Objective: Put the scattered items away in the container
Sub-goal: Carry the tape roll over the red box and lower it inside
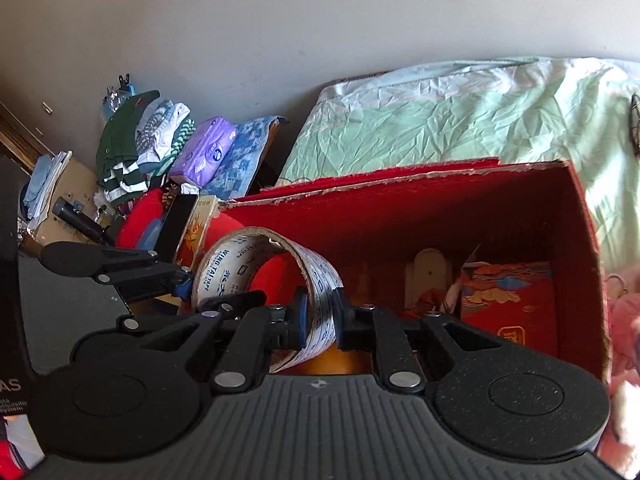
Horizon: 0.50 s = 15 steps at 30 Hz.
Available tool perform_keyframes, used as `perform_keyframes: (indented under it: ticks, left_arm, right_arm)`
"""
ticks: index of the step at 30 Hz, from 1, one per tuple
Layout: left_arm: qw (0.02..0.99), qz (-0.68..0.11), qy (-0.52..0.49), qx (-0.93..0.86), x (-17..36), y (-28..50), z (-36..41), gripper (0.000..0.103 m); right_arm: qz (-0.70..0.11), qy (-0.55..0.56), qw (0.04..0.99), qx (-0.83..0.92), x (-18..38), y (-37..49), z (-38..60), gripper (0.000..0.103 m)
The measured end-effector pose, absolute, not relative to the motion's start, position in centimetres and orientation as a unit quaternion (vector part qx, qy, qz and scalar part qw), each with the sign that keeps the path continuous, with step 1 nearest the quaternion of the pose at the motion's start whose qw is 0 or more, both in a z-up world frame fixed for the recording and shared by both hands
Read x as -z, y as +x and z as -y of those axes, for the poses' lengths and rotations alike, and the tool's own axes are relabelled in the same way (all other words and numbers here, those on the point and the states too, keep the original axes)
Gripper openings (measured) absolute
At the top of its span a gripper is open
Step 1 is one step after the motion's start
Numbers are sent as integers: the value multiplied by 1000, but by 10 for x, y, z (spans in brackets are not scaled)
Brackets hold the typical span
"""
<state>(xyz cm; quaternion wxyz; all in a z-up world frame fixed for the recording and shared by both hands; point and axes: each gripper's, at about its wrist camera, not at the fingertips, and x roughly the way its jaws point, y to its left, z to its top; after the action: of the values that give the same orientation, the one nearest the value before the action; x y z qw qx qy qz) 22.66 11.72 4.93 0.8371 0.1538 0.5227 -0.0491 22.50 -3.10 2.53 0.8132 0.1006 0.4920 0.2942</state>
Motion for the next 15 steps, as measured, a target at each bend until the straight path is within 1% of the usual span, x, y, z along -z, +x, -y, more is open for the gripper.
perform_keyframes:
  ticks: [8, 15]
  left_arm:
    - [796, -566, 215, -10, -10, 247, -113, 12]
    - [771, -593, 228, -29, 8, 255, -108, 12]
  right_arm:
    - [-554, 74, 758, -336, 8, 252, 9, 11]
    - [-591, 45, 720, -360, 30, 264, 4, 9]
